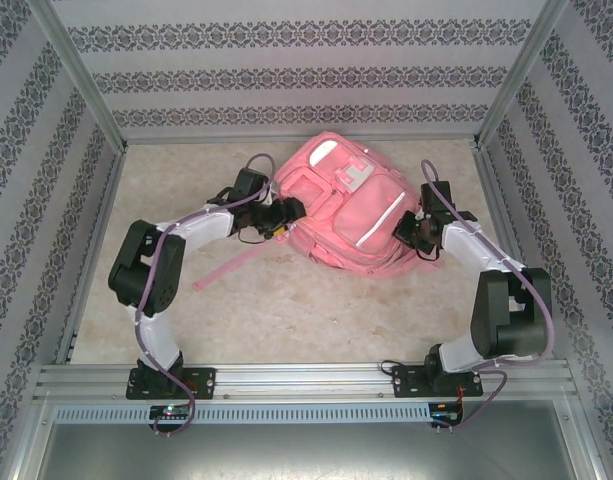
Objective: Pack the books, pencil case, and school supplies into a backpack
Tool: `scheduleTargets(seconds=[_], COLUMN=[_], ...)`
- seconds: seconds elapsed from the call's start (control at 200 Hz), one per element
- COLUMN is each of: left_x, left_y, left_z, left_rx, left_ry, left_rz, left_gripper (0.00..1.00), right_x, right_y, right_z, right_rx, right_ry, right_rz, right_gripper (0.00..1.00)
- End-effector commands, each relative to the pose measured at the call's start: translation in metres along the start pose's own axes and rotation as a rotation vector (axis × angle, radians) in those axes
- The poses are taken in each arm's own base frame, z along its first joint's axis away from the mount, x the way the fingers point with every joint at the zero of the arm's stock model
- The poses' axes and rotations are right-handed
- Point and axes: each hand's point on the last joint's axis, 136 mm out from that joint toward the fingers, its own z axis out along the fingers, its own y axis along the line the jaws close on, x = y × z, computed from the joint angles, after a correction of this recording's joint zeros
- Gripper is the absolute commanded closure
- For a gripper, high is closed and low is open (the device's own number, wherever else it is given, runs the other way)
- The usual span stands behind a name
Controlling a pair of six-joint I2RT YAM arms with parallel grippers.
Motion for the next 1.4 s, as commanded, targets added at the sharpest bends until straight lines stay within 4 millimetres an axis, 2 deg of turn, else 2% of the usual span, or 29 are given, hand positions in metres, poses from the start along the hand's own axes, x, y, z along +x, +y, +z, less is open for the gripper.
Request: scheduleTargets(seconds=[0.0, 0.085, 0.115, 0.18, 0.28, 0.45, 0.595, 0.709, 0.789, 0.854, 0.919, 0.959, 1.044, 1.174, 1.264, 1.394], left_x=[-0.019, -0.026, -0.027, -0.029, -0.034, -0.042, -0.033, -0.02, -0.013, -0.008, -0.004, -0.003, -0.003, -0.005, -0.006, -0.007], left_y=[-0.017, -0.019, -0.02, -0.021, -0.018, 0.003, 0.017, 0.021, 0.02, 0.017, 0.015, 0.014, 0.012, 0.008, 0.006, 0.004], left_z=[0.017, 0.023, 0.024, 0.023, 0.003, -0.058, -0.101, -0.122, -0.128, -0.125, -0.117, -0.113, -0.104, -0.093, -0.087, -0.081], left_rx=[0.061, 0.048, 0.05, 0.04, -0.02, -0.149, -0.227, -0.245, -0.222, -0.192, -0.187, -0.185, -0.165, -0.165, -0.16, -0.145], left_ry=[-0.06, -0.075, -0.074, -0.082, -0.145, -0.268, -0.34, -0.376, -0.385, -0.365, -0.342, -0.333, -0.322, -0.305, -0.293, -0.282], left_rz=[-0.019, -0.022, -0.02, -0.016, 0.019, 0.021, 0.017, 0.012, -0.001, -0.012, -0.01, -0.013, -0.024, -0.014, -0.014, -0.023], left_gripper=[0.41, 0.56, 0.68, 1.0, 1.0, 1.0, 1.0, 1.0, 1.0, 1.0, 1.0, 1.0, 1.0, 1.0, 1.0, 1.0], right_x=[0.046, 0.047, 0.047, 0.046, 0.039, 0.01, -0.023, -0.042, -0.049, -0.048, -0.04, -0.033, -0.015, 0.017, 0.051, 0.105], right_y=[-0.014, -0.014, -0.014, -0.012, -0.007, 0.007, 0.027, 0.049, 0.067, 0.098, 0.12, 0.129, 0.141, 0.145, 0.151, 0.162], right_z=[0.007, 0.007, 0.008, 0.009, 0.01, 0.015, 0.03, 0.045, 0.05, 0.036, 0.016, 0.007, -0.006, -0.023, -0.029, -0.029], right_rx=[0.059, 0.063, 0.066, 0.065, 0.066, 0.078, 0.097, 0.092, 0.088, 0.069, 0.086, 0.076, 0.018, -0.031, -0.079, -0.134], right_ry=[0.147, 0.148, 0.146, 0.146, 0.133, 0.087, 0.071, 0.079, 0.087, 0.064, 0.003, -0.016, -0.02, -0.016, -0.006, 0.016], right_rz=[-0.014, -0.025, -0.025, -0.027, -0.043, -0.092, -0.154, -0.198, -0.235, -0.321, -0.405, -0.424, -0.424, -0.437, -0.479, -0.575], right_gripper=[0.95, 0.94, 0.94, 0.94, 0.94, 0.93, 0.93, 0.91, 0.84, 0.67, 0.47, 0.41, 0.4, 0.37, 0.37, 0.43])
